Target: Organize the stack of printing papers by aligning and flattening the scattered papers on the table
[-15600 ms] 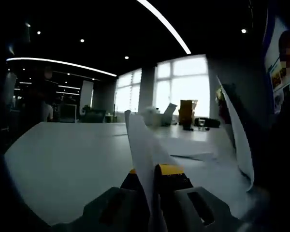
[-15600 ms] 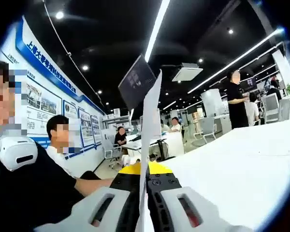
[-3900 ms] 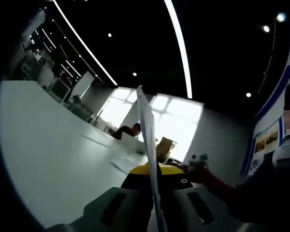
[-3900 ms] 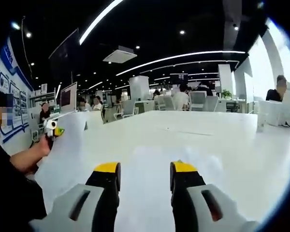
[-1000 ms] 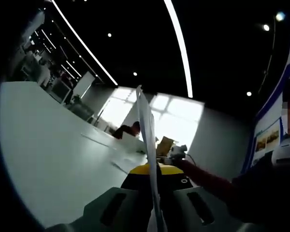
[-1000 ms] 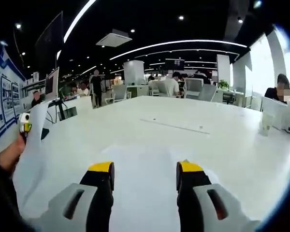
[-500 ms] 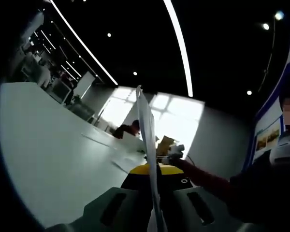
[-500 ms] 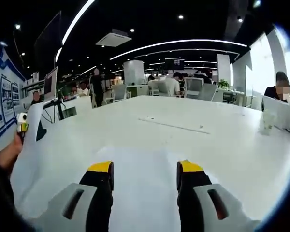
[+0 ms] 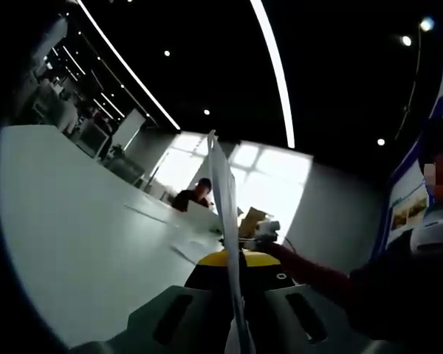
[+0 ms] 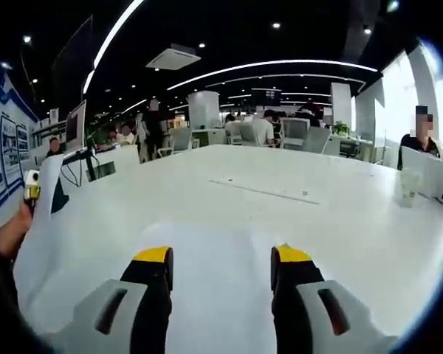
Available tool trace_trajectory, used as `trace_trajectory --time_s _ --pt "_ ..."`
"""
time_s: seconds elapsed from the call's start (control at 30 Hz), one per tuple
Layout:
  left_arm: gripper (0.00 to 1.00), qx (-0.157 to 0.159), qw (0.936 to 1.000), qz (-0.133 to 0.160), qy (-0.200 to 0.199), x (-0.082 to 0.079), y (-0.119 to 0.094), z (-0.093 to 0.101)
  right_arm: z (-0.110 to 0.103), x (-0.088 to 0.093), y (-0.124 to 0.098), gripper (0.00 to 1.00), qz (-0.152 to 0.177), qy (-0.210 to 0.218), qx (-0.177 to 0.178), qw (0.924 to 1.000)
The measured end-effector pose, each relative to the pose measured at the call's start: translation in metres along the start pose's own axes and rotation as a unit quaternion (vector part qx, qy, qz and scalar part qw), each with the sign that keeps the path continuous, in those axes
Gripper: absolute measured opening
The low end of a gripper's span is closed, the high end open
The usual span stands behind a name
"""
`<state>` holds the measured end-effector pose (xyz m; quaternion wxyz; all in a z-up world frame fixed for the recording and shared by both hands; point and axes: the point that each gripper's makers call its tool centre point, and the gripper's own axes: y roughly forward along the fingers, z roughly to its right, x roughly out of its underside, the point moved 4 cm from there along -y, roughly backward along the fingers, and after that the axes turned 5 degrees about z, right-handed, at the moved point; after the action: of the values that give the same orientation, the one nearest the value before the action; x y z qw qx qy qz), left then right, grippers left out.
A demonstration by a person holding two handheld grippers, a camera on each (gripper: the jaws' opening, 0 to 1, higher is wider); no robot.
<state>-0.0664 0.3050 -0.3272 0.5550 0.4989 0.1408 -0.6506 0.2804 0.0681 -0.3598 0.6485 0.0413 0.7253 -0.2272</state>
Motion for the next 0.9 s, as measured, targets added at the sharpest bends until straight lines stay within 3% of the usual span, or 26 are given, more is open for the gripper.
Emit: trace_trajectory --time_s 0.43,0.9 --pt "0.06 -0.001 1.0000 -0.001 0.001 0.000 0.000 0.000 0.013 -0.003 0.012 0.50 0.002 -0.002 -0.003 1.0000" --pt "0.06 -0.002 1.0000 -0.002 0.002 0.001 0.000 0.000 0.010 0.000 0.018 0.53 -0.006 -0.011 -0.007 0.9999"
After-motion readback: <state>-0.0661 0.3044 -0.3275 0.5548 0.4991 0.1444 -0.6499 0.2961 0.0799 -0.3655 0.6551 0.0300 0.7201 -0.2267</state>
